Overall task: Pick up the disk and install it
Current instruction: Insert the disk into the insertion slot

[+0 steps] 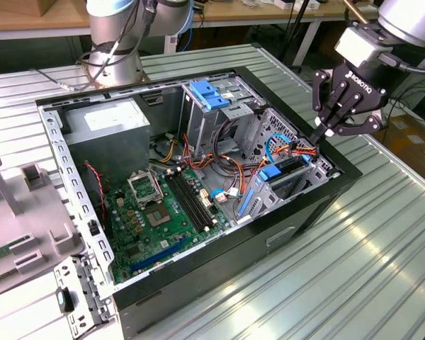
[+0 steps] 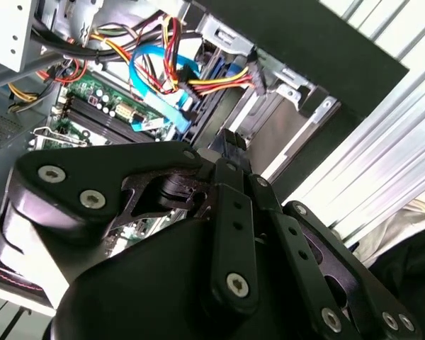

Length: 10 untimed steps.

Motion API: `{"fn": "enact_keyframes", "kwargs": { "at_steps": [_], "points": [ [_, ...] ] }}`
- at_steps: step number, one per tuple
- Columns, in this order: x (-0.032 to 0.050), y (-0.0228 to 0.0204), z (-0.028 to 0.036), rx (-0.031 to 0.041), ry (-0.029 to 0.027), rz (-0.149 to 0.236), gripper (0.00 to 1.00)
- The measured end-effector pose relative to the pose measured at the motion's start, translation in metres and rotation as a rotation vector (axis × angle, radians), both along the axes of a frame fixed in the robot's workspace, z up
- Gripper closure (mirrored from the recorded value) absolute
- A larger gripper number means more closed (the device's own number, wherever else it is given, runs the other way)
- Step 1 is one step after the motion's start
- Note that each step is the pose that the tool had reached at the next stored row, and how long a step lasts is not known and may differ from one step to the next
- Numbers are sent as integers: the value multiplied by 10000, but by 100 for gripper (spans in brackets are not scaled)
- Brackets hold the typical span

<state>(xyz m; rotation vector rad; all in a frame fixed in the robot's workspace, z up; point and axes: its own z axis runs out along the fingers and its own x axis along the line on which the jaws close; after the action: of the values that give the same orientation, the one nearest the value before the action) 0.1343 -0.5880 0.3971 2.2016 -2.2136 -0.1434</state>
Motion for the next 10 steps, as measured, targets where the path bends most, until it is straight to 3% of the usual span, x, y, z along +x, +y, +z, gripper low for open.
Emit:
{"fn": "enact_keyframes", "kwargs": {
  "at_steps": [4, 10],
  "points": [
    [85, 0, -6, 1, 6, 0, 89],
    [93, 0, -6, 0, 6, 0, 89]
  ]
}}
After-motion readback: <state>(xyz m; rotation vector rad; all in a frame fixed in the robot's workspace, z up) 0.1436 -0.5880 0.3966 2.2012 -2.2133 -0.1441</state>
